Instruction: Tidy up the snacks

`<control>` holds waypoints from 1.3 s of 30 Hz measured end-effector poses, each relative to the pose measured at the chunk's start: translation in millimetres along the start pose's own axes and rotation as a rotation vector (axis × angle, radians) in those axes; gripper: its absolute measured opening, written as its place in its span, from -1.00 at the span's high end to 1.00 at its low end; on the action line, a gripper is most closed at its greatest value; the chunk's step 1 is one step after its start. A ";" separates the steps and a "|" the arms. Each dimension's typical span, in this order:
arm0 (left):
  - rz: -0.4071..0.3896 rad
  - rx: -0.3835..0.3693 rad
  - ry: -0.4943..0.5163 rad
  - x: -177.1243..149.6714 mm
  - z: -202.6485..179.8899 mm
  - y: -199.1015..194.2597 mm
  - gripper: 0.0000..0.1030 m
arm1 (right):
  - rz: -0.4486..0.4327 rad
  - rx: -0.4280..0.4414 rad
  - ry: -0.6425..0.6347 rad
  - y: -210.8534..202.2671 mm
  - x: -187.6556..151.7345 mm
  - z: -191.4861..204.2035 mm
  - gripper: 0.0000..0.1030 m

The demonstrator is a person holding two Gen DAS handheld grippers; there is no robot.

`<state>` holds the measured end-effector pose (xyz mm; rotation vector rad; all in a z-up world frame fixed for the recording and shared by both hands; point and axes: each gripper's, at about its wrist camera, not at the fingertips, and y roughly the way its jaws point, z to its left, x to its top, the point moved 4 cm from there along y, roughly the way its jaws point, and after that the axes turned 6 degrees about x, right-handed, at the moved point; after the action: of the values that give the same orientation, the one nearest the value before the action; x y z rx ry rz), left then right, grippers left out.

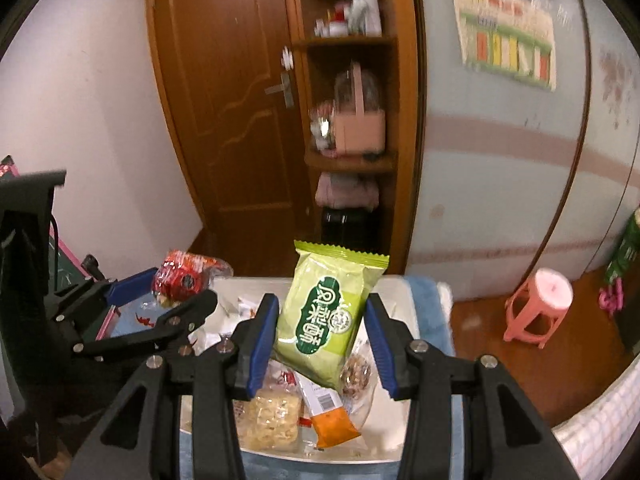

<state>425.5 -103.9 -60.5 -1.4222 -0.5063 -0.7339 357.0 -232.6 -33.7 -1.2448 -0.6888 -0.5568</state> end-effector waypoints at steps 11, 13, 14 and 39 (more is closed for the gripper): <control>0.126 -0.031 -0.045 -22.0 7.2 56.0 -0.75 | 0.151 0.034 0.133 57.0 -23.2 -33.7 -0.18; 0.142 -0.052 -0.049 -27.0 9.3 56.3 -0.75 | 0.151 0.037 0.144 56.2 -24.9 -36.8 -0.32; 0.144 -0.046 -0.044 -28.4 9.3 55.8 -0.75 | 0.152 0.037 0.143 55.4 -25.6 -36.4 -0.32; 0.023 0.017 -0.002 -55.0 34.2 -87.4 -0.76 | 0.086 0.063 0.047 -51.1 -35.9 23.1 -0.32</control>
<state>328.7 -61.2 -35.1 -1.4110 -0.4963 -0.7084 292.2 -221.8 -22.5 -1.1928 -0.6058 -0.4881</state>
